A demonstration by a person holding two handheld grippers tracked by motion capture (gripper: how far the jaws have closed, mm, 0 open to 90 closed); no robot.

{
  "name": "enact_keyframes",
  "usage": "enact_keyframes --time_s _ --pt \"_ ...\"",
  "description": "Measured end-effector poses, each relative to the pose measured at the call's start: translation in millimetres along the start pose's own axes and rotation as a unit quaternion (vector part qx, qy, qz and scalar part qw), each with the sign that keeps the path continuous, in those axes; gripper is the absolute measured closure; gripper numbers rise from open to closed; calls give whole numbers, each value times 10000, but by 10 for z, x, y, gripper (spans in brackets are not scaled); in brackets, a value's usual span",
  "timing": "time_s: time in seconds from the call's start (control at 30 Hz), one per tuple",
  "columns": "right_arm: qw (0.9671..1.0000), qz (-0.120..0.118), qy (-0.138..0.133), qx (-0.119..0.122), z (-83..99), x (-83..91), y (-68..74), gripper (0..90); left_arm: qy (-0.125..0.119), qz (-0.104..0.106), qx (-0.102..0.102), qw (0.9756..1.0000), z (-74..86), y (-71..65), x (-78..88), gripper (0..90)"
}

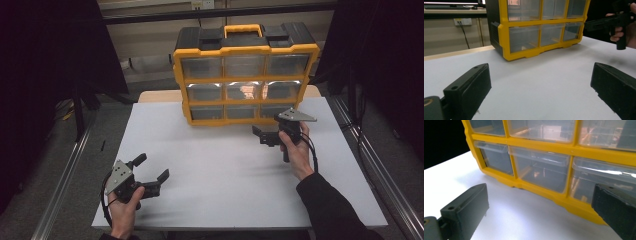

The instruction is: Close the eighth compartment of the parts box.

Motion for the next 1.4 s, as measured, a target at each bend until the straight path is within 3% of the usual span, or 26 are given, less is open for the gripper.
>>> enact_keyframes --time_s 0.3,0.43,0.8,1.3,1.4 --pt "10000 -20 4 20 44 261 -17 12 7 3 -6 10000 0 0 -1 28" --pt "9999 40 -124 57 35 394 -45 13 1 -19 86 10000 3 -12 -9 28" --pt "9994 104 -287 142 9 655 -61 16 32 -9 48 10000 4 -5 -3 30" --pt "9986 197 -295 382 180 977 -74 15 52 -12 54 10000 5 -2 -1 29" --pt "9985 129 -277 456 220 1039 -85 15 52 -17 45 10000 4 4 4 28"
Point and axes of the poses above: each handheld gripper's, and its own axes: x roughly backward along the jaws, z roughly out of its underside, y roughly to its left, the point moved 5 cm from there along -x, roughly forward along the jaws, and after that the axes turned 4 degrees about -y, right-handed, at the moved point
